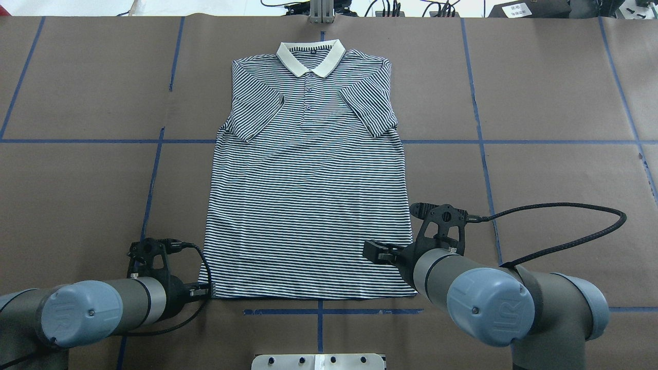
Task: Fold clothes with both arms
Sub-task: 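Align both grippers at the hem corners and close on the fabric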
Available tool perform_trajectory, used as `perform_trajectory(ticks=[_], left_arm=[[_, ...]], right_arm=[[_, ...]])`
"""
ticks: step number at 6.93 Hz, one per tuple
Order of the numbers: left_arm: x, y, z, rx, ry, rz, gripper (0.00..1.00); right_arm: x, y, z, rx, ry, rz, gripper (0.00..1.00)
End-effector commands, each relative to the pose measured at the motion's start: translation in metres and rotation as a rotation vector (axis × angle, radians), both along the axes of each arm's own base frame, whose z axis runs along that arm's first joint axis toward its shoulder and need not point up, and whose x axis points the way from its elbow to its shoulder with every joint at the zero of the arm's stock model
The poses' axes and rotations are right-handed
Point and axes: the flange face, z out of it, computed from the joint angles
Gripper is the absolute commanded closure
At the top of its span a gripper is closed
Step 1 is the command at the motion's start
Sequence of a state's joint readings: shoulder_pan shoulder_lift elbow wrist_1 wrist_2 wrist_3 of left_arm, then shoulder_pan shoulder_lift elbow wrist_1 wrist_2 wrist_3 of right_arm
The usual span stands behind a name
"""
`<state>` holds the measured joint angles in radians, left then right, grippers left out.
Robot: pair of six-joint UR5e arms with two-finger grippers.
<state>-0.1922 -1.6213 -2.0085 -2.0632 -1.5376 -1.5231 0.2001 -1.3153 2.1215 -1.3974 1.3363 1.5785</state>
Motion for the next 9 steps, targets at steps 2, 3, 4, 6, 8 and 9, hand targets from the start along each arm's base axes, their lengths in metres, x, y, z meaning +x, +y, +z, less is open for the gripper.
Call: perform_trajectory(ticks=[2, 3, 4, 6, 8, 9], left_arm=[[0.0013, -0.0001, 0.0025, -0.003, -0.017, 0.000, 0.54], [0.0001, 0.0001, 0.0017, -0.003, -0.018, 0.000, 0.54], [0.0001, 0.0001, 0.0017, -0.003, -0.018, 0.000, 0.55], [-0.0002, -0.0006, 0.0019, -0.004, -0.020, -0.002, 0.58], [0.0004, 0.0001, 0.0029, -0.005, -0.027, 0.000, 0.62], [0.0005, 0.0001, 0.0038, -0.006, -0.033, 0.000, 0.62]], right_arm=[[0.0006, -0.0003, -0.0010, 0.001, -0.002, 0.001, 0.00], [0.0002, 0.0004, -0.0010, 0.001, -0.002, -0.001, 0.00], [0.0016, -0.0001, -0.0022, 0.001, -0.005, 0.001, 0.00], [0.0012, 0.0006, -0.0024, 0.001, -0.007, -0.001, 0.00], [0.0016, -0.0001, -0.0024, 0.001, -0.007, 0.001, 0.00], [0.0016, -0.0001, -0.0024, 0.001, -0.007, 0.001, 0.00]])
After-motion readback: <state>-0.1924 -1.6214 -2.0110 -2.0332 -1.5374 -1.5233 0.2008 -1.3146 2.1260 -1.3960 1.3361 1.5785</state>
